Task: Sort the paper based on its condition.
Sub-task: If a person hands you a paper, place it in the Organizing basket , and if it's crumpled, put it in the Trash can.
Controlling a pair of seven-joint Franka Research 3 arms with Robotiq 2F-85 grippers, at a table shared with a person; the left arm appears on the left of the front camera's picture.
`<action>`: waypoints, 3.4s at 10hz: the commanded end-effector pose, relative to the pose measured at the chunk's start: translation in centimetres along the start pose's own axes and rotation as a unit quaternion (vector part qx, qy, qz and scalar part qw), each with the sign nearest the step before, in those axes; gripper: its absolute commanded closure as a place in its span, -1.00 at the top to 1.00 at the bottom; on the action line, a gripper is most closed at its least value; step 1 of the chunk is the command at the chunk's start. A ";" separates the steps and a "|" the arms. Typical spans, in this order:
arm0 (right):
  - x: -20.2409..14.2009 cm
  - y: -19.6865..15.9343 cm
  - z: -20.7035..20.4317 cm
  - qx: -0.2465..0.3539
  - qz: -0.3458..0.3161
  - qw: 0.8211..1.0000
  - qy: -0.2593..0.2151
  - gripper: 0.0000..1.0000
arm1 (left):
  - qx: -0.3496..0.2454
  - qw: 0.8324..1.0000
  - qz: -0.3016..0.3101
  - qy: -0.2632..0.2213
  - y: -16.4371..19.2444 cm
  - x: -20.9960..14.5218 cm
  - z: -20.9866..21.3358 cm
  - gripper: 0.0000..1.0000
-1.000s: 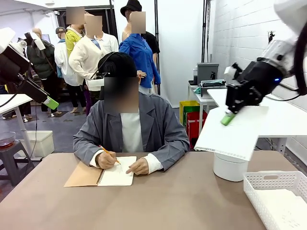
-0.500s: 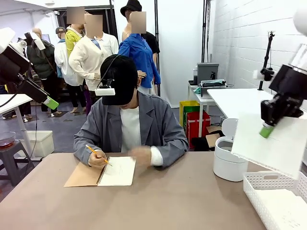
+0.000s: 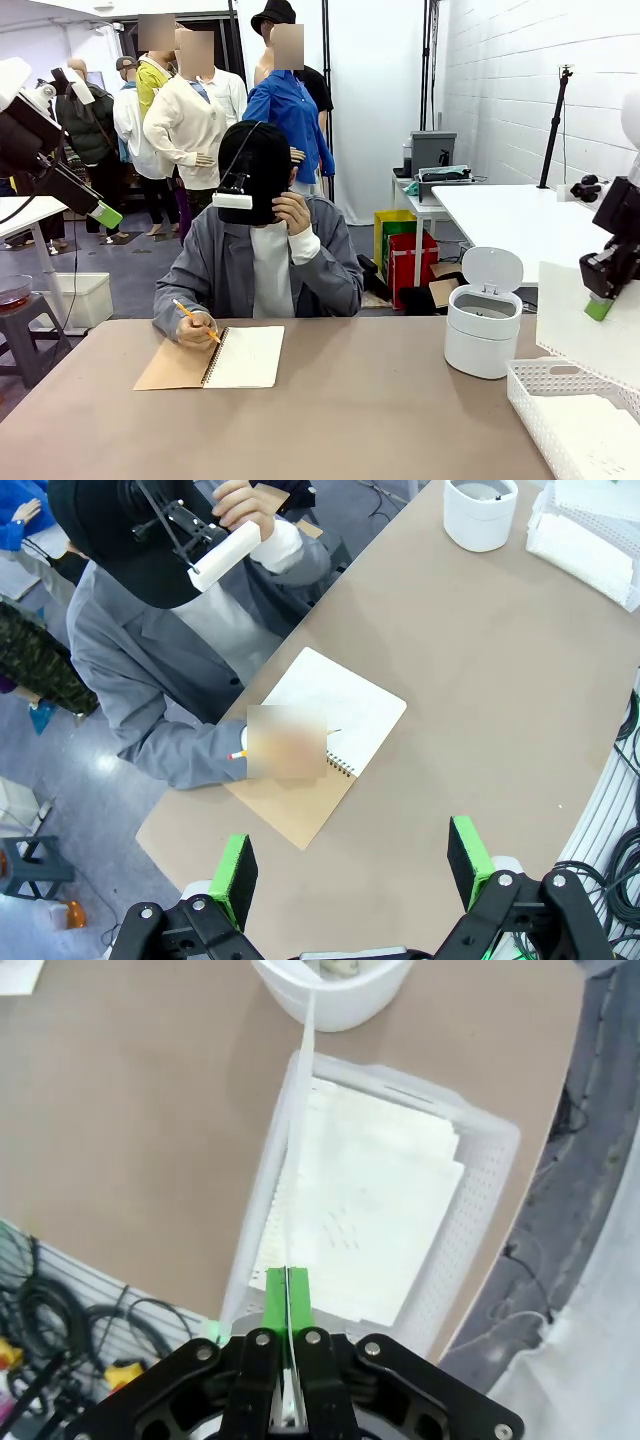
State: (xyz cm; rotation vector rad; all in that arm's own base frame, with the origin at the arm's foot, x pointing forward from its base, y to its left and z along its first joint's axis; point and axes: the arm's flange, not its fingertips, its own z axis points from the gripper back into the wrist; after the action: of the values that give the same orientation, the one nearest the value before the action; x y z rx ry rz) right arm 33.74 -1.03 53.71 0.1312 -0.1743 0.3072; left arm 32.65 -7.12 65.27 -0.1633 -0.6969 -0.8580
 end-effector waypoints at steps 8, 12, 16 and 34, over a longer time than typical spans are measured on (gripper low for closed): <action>-0.6 -0.2 -2.1 0.019 -0.004 1.000 0.010 -1.00 | -0.001 1.000 0.001 -0.002 0.0 -0.1 0.0 1.00; -1.6 -0.3 -4.1 0.026 -0.018 0.999 0.004 -1.00 | -0.001 1.000 0.001 -0.002 0.0 -0.1 0.0 1.00; -2.6 -0.1 -5.3 0.043 -0.030 0.999 -0.007 -1.00 | -0.001 1.000 0.001 -0.002 0.0 -0.1 0.0 1.00; -6.3 -1.0 -13.0 0.066 -0.101 0.991 0.055 -0.27 | -0.001 1.000 0.001 -0.002 0.0 -0.1 0.0 1.00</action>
State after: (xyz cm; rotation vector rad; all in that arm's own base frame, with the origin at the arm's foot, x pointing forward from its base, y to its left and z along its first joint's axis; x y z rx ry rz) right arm 35.25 -2.75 43.27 0.2600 -0.0342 0.1455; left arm 32.65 -7.12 65.27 -0.1633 -0.6969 -0.8580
